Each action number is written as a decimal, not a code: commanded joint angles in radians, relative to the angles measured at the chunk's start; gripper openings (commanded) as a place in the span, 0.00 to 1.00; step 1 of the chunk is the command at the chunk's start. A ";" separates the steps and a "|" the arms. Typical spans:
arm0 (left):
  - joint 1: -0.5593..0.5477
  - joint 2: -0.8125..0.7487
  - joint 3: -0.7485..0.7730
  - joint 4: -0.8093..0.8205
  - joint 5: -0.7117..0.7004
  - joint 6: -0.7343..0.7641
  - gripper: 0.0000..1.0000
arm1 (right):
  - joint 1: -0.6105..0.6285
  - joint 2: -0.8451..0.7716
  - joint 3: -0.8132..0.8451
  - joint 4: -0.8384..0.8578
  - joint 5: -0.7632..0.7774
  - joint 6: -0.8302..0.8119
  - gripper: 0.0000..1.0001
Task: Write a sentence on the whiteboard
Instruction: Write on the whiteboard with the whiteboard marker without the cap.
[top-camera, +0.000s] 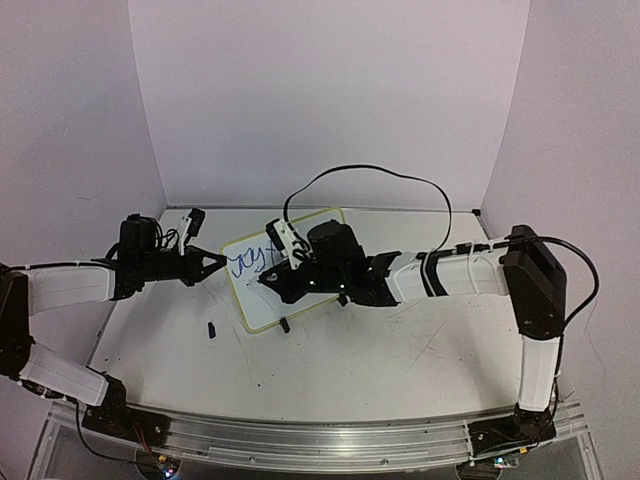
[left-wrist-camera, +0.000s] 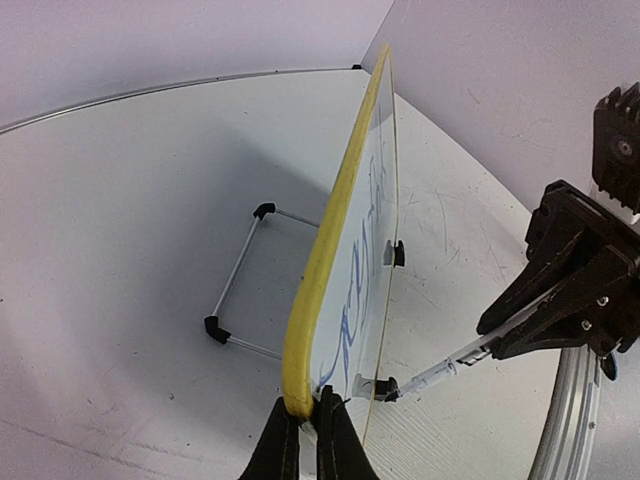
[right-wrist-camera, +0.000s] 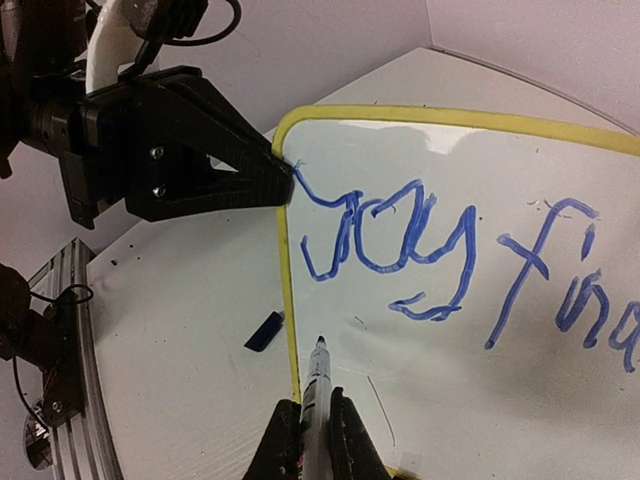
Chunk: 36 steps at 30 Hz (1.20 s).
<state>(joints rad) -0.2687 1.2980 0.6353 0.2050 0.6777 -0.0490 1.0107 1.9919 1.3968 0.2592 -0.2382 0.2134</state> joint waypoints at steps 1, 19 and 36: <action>-0.003 0.003 0.032 -0.049 -0.053 0.086 0.00 | 0.005 0.039 0.071 -0.009 0.003 -0.015 0.00; -0.003 0.004 0.030 -0.049 -0.047 0.083 0.00 | 0.005 0.076 0.102 -0.052 0.055 -0.015 0.00; -0.004 0.006 0.030 -0.049 -0.043 0.081 0.00 | 0.006 0.060 0.042 -0.069 0.073 -0.003 0.00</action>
<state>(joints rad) -0.2684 1.2980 0.6357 0.1997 0.6773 -0.0494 1.0172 2.0609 1.4631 0.1917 -0.2058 0.2073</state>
